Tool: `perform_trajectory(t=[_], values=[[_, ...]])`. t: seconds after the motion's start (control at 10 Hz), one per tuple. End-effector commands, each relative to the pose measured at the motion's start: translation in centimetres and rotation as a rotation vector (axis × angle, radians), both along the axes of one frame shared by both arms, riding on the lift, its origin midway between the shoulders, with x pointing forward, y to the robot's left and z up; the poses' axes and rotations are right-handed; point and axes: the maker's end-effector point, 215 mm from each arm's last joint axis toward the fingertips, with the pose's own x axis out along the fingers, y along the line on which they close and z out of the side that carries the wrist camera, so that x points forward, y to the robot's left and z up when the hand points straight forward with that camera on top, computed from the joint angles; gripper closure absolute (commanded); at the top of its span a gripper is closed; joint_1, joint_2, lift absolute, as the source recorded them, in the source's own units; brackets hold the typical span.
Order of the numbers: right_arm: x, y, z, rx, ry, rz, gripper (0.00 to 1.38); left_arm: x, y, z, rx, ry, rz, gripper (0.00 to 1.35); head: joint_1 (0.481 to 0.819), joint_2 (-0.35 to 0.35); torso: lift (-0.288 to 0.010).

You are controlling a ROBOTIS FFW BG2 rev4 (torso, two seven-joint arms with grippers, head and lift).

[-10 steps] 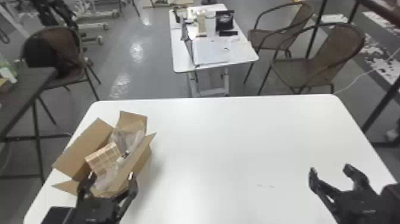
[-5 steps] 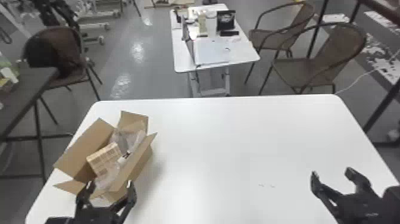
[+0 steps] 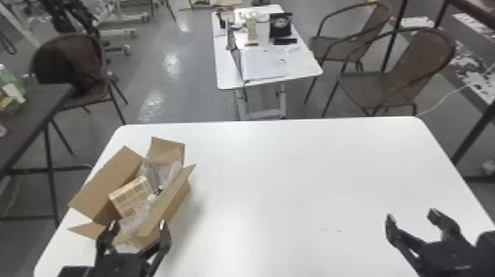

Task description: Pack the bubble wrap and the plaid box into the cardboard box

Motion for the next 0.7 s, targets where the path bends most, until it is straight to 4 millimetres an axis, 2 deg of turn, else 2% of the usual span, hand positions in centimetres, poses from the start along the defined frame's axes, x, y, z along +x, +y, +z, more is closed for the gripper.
perform_trajectory(t=[0.0,0.1,0.6], values=[[0.21,0.99,0.13,0.010,0.004,0.051,0.42,0.46,-0.26,0.17,0.003,-0.006,-0.002,0.23,0.695,0.122,-0.018],[0.34,1.48,0.12,-0.009,0.014,0.084,0.42,0.57,-0.37,0.24,0.005,-0.009,-0.005,0.23,0.695,0.133,-0.018],[0.64,1.52,0.15,-0.011,0.012,0.081,0.42,0.48,-0.30,0.70,0.005,-0.032,0.009,0.23,0.695,0.141,-0.018]])
